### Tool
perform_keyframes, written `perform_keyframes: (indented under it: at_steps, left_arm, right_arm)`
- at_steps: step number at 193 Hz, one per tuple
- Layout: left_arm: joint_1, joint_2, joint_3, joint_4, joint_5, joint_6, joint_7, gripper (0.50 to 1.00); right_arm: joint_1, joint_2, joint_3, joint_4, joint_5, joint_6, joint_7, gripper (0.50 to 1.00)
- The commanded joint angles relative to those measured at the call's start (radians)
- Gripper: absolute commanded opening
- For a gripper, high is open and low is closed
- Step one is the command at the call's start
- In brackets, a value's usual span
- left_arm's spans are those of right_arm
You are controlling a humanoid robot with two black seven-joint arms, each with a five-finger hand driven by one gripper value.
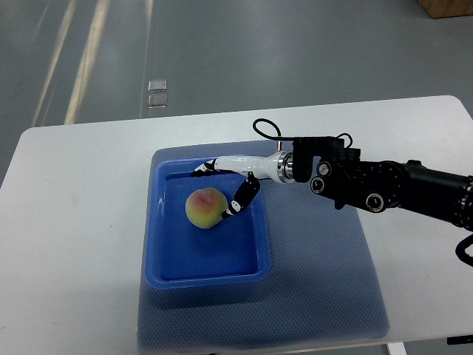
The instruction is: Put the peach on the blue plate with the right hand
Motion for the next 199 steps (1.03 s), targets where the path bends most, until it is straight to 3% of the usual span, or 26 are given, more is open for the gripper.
perform_keyframes:
  at_steps: [1, 13, 16, 36, 63, 95, 101, 138, 162, 165, 174, 175, 179, 199]
  left_arm:
    - [0.000, 0.000, 0.000, 0.002, 0.000, 0.000, 0.000, 1.000]
    - [0.001, 0.000, 0.000, 0.002, 0.000, 0.000, 0.000, 1.000]
    - [0.000, 0.000, 0.000, 0.002, 0.000, 0.000, 0.000, 1.000]
    - [0.000, 0.000, 0.001, 0.000, 0.000, 0.000, 0.000, 1.000]
    - [0.000, 0.000, 0.001, -0.001, 0.000, 0.000, 0.000, 1.000]
    - [0.000, 0.000, 0.001, -0.003, 0.000, 0.000, 0.000, 1.000]
    - [0.000, 0.000, 0.001, -0.004, 0.000, 0.000, 0.000, 1.000]
    - [0.000, 0.000, 0.001, -0.004, 0.000, 0.000, 0.000, 1.000]
    - [0.000, 0.000, 0.003, -0.006, 0.000, 0.000, 0.000, 1.000]
    - [0.000, 0.000, 0.003, -0.006, 0.000, 0.000, 0.000, 1.000]
    - [0.000, 0.000, 0.003, -0.006, 0.000, 0.000, 0.000, 1.000]
    - [0.000, 0.000, 0.003, -0.006, 0.000, 0.000, 0.000, 1.000]
    - [0.000, 0.000, 0.003, -0.006, 0.000, 0.000, 0.000, 1.000]
    - [0.000, 0.000, 0.003, -0.004, 0.000, 0.000, 0.000, 1.000]
  right_arm:
    - [0.026, -0.057, 0.065, 0.009, 0.007, 0.018, 0.010, 0.932]
    - [0.026, -0.064, 0.073, 0.009, 0.007, 0.022, 0.012, 0.932]
    - [0.025, -0.097, 0.145, 0.009, 0.007, 0.054, 0.013, 0.932]
    - [0.003, -0.151, 0.292, 0.009, 0.010, 0.094, 0.013, 0.934]
    - [-0.138, -0.177, 0.539, -0.002, 0.130, 0.108, 0.013, 0.934]
    - [-0.250, -0.162, 0.697, -0.028, 0.280, 0.099, 0.013, 0.934]
    - [-0.322, -0.151, 0.794, -0.058, 0.417, 0.096, 0.015, 0.934]
    - [-0.405, -0.054, 0.883, -0.141, 0.719, 0.097, 0.016, 0.934]
    - [-0.420, -0.045, 0.921, -0.175, 0.857, 0.101, 0.046, 0.932]
    - [-0.429, -0.044, 0.939, -0.186, 0.929, 0.104, 0.079, 0.934]
    - [-0.429, -0.044, 0.939, -0.186, 0.929, 0.104, 0.079, 0.934]
    - [-0.431, -0.038, 0.941, -0.189, 0.978, 0.105, 0.111, 0.934]
    - [-0.431, -0.034, 0.941, -0.189, 0.994, 0.105, 0.125, 0.934]
    - [-0.434, -0.027, 0.943, -0.189, 1.021, 0.104, 0.147, 0.932]
